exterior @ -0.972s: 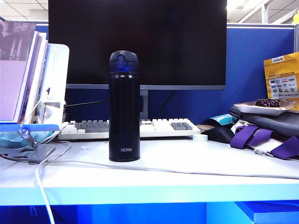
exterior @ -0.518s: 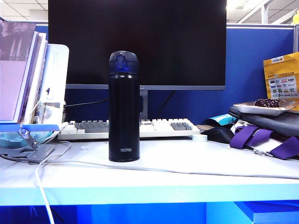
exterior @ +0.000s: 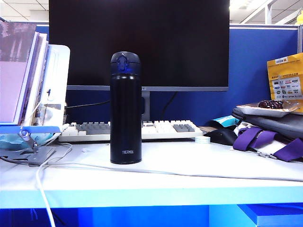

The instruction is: Pick up the mineral water bottle and place it vertically to the right of the black thermos cup.

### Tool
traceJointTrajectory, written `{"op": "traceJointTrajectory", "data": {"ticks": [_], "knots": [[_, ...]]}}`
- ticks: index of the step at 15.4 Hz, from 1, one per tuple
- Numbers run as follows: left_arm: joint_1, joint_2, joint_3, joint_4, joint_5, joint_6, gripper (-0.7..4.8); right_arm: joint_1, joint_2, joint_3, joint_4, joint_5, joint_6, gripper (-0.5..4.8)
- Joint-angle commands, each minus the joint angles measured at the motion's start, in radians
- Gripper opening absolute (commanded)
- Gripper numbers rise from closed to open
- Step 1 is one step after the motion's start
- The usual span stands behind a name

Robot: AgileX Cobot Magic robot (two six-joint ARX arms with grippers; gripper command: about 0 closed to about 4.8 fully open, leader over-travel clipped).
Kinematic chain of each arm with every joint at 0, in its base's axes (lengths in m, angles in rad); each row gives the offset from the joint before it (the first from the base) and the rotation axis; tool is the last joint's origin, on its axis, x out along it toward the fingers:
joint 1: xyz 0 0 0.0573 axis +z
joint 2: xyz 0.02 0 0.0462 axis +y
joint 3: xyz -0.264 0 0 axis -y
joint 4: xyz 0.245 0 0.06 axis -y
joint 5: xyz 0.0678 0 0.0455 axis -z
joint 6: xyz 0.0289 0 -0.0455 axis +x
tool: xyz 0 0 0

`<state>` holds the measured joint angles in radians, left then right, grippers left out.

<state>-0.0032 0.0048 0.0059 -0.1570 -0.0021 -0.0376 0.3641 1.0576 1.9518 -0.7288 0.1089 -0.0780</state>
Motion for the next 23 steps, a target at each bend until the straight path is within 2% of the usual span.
{"op": "traceJointTrajectory", "data": {"ticks": [1, 4, 7, 9, 13, 15, 19, 21, 23], "knots": [[0.0, -0.003, 0.0, -0.013, 0.002, 0.003, -0.03, 0.001, -0.138, -0.416, 0.502, -0.008, 0.031, 1.44], [0.0, -0.003, 0.0, -0.013, 0.002, 0.003, -0.02, 0.003, -0.2, -0.745, 0.788, -0.01, 0.134, 1.44], [0.0, -0.003, 0.0, -0.013, 0.002, 0.003, -0.02, 0.026, -0.182, -0.931, 0.937, -0.002, 0.157, 1.44], [0.0, -0.003, 0.0, -0.013, 0.002, 0.003, -0.02, 0.027, -0.121, -0.982, 0.968, 0.008, 0.161, 1.44], [0.0, -0.003, 0.0, -0.013, 0.002, 0.003, -0.02, 0.068, -0.012, -1.026, 1.155, 0.14, 0.132, 1.34], [0.0, -0.003, 0.0, -0.013, 0.002, 0.003, -0.02, 0.143, 0.066, -1.067, 1.271, 0.224, 0.051, 1.34], [0.0, -0.003, 0.0, -0.013, 0.002, 0.003, -0.02, 0.247, 0.245, -1.147, 1.458, 0.301, 0.04, 1.34], [0.0, -0.003, 0.0, -0.013, 0.002, 0.003, -0.02, 0.261, 0.338, -1.158, 1.529, 0.319, 0.075, 1.34], [0.0, -0.003, 0.0, -0.013, 0.002, 0.003, -0.02, 0.269, 0.404, -1.163, 1.568, 0.345, 0.168, 1.34]]}}
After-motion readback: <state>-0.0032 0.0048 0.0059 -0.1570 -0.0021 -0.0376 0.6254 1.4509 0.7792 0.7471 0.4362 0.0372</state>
